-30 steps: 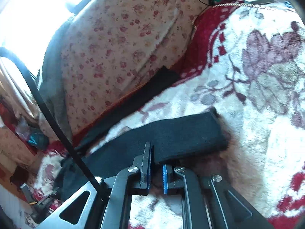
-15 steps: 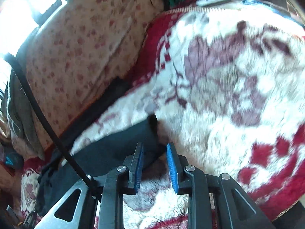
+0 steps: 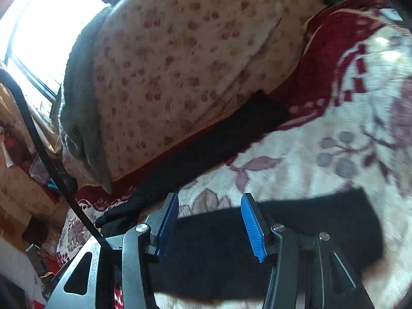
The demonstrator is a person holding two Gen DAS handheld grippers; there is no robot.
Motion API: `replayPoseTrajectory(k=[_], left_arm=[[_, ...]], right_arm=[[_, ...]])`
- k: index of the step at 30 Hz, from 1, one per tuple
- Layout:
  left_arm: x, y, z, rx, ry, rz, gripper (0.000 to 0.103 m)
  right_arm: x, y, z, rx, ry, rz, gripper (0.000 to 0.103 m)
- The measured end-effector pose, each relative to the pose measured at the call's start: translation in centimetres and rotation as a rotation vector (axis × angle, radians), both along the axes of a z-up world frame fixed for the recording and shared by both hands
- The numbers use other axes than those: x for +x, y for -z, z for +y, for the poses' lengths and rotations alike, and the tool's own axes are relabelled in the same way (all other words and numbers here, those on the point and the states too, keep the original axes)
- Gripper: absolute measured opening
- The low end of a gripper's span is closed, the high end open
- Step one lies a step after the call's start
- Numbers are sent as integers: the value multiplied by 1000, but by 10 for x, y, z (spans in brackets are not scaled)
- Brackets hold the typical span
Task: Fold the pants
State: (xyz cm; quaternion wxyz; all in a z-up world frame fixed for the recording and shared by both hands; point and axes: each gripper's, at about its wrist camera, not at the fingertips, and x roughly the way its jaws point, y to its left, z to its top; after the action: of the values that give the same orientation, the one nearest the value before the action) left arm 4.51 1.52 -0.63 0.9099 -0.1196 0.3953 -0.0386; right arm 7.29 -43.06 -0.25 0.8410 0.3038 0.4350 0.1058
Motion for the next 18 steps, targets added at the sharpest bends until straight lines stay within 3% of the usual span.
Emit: replayPoseTrajectory(k=[7, 18], left_arm=[[45, 9, 7, -78, -21, 59, 34], [108, 42, 8, -189, -71, 166, 34]], right_arm=[[67, 48, -13, 99, 61, 138, 49], [115, 83, -16, 122, 82, 184, 52]])
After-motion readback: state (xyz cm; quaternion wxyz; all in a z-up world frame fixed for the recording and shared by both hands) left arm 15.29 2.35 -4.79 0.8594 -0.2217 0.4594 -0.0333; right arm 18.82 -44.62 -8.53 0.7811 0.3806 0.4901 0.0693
